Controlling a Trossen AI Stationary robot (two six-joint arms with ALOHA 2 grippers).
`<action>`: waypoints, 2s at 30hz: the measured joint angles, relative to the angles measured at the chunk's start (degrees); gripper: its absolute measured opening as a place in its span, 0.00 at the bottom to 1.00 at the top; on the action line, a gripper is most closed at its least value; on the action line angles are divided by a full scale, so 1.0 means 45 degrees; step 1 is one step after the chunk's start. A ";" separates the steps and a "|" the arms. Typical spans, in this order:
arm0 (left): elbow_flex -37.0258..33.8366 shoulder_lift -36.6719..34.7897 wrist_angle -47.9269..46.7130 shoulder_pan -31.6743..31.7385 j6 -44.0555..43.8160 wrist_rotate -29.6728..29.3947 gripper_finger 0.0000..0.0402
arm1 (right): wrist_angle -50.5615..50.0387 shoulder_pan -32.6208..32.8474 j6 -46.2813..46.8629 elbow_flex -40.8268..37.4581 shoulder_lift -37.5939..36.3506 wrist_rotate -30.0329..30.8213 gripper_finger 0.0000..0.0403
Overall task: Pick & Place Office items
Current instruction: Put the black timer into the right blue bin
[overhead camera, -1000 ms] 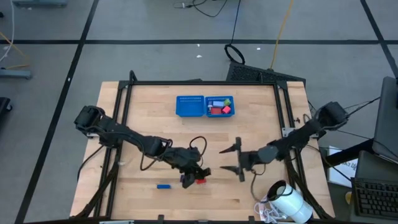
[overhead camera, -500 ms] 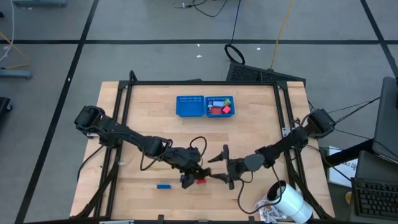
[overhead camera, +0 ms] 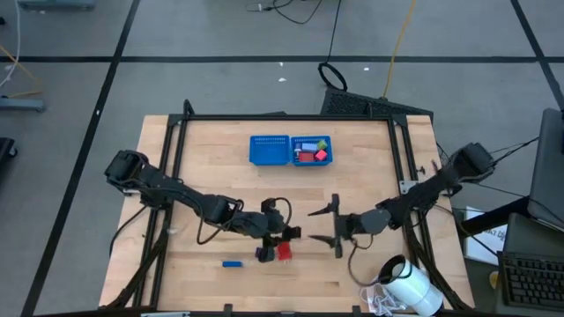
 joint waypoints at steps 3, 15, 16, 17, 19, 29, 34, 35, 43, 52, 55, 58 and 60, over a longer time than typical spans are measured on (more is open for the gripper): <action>0.0000 0.0000 -0.0315 0.0116 0.0129 -0.0521 0.38 | 0.0120 -0.0005 0.0457 -0.1040 -0.1304 0.0000 0.70; -0.0722 -0.0938 -0.0365 0.1127 0.1089 -0.0523 0.38 | 0.0426 -0.0015 0.2743 -0.5425 -0.6517 -0.0100 0.70; -0.0841 -0.1197 -0.0367 0.1264 0.1310 -0.0385 0.38 | 0.0430 -0.0022 0.2958 -0.5659 -0.6883 -0.0312 0.70; -0.1004 -0.1501 -0.0290 0.1424 0.1532 -0.0251 0.38 | 0.0431 -0.0019 0.3088 -0.5891 -0.7264 -0.0381 0.70; -0.1510 -0.2239 0.0238 0.1833 0.1877 -0.0152 0.38 | 0.0428 -0.0019 0.3239 -0.6236 -0.7891 -0.0384 0.70; -0.6006 -0.4982 0.6064 0.5007 0.1831 0.1118 0.38 | 0.0387 -0.0019 0.2940 -0.6770 -0.9523 -0.0387 0.70; -0.7090 -0.4939 0.6890 0.6588 0.1063 0.1131 0.42 | 0.0420 -0.0015 0.2282 -0.6780 -0.9577 -0.0320 0.70; -0.7137 -0.4878 0.6859 0.6874 0.0949 0.1130 0.42 | 0.0536 -0.0015 0.2128 -0.6785 -0.9577 -0.0280 0.70; -0.7145 -0.4233 0.6872 0.8711 -0.0520 0.1120 0.38 | 0.0610 -0.0015 0.0936 -0.6804 -0.9562 -0.0017 0.70; -0.6408 -0.2777 0.5447 0.9676 -0.1562 0.0991 0.38 | 0.0615 -0.0015 0.0956 -0.6809 -0.9558 -0.0032 0.70; -0.5635 -0.2052 0.4266 0.9839 -0.1557 0.0533 0.38 | 0.0615 -0.0015 0.0961 -0.6814 -0.9558 -0.0037 0.70; -0.4924 -0.1357 0.3496 0.9852 -0.1540 0.0102 0.38 | 0.0610 -0.0015 0.0961 -0.6819 -0.9558 -0.0037 0.70; -0.4581 -0.0968 0.3361 0.9848 -0.1510 0.0005 0.38 | 0.0615 -0.0015 0.0961 -0.6819 -0.9558 -0.0037 0.70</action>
